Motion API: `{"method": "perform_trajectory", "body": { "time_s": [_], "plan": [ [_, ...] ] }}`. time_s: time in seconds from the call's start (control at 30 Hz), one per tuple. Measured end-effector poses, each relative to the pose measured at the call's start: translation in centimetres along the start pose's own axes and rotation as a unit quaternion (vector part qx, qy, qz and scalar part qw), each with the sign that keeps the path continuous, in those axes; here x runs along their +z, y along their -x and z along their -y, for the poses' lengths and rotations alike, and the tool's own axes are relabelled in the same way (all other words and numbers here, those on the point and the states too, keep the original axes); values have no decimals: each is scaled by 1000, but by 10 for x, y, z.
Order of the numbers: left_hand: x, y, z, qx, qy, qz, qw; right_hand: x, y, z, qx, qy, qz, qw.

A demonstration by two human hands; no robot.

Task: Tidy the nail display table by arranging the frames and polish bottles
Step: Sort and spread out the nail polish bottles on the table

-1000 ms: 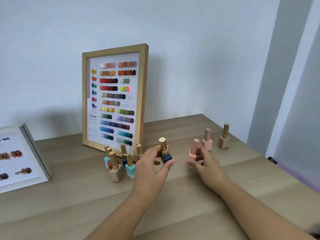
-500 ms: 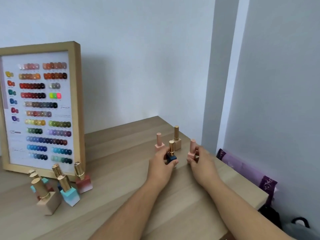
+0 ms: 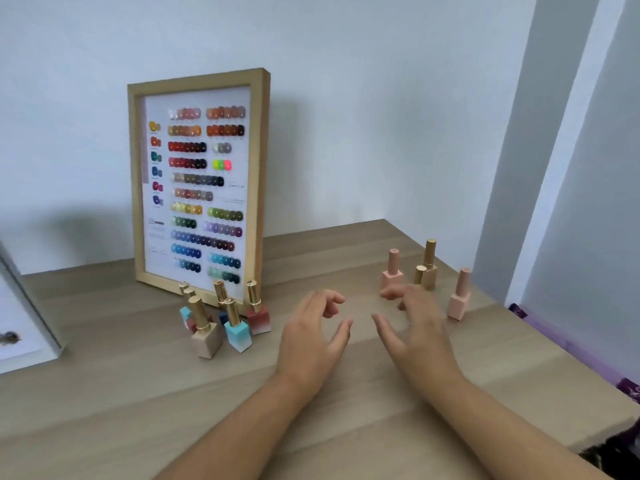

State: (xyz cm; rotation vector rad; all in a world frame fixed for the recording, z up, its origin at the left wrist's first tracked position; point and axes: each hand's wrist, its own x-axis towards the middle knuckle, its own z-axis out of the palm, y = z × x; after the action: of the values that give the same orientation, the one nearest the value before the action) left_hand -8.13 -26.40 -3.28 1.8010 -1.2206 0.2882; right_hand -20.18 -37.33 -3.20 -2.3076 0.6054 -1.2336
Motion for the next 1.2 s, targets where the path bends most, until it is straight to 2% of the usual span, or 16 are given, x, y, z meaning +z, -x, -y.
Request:
{"method": "perform_trajectory", "body": {
  "time_s": [0.1, 0.17, 0.3, 0.4, 0.5, 0.63, 0.83, 1.0, 1.1, 1.2],
  "plan": [
    [-49, 21, 24, 36, -66, -66, 995, 46, -1, 37, -10, -71, 132, 989],
    [-73, 34, 41, 28, -93, -125, 987, 76, -4, 51, -8, -98, 169, 981],
    [-113, 48, 72, -114, -115, -215, 963, 123, -13, 71, 41, -146, 168, 974],
    [-125, 51, 88, -201, -89, -192, 956, 139, -21, 71, 67, -159, 178, 969],
    [-123, 48, 97, -259, -70, -127, 955, 144, -26, 67, 84, -177, 183, 963],
    [-118, 44, 102, -279, -68, -89, 954, 146, -28, 66, 99, -175, 211, 956],
    [-113, 40, 108, -307, -144, -55, 939, 146, -27, 65, 99, -158, 242, 952],
    [-108, 33, 101, -307, -128, -79, 940, 133, -23, 62, 135, -191, 218, 947],
    [-115, 38, 87, -289, -91, -149, 941, 109, -16, 60, 158, -225, 179, 945],
    [-120, 46, 57, -236, -62, -219, 945, 71, -11, 52, 126, -231, 159, 952]
  ]
}}
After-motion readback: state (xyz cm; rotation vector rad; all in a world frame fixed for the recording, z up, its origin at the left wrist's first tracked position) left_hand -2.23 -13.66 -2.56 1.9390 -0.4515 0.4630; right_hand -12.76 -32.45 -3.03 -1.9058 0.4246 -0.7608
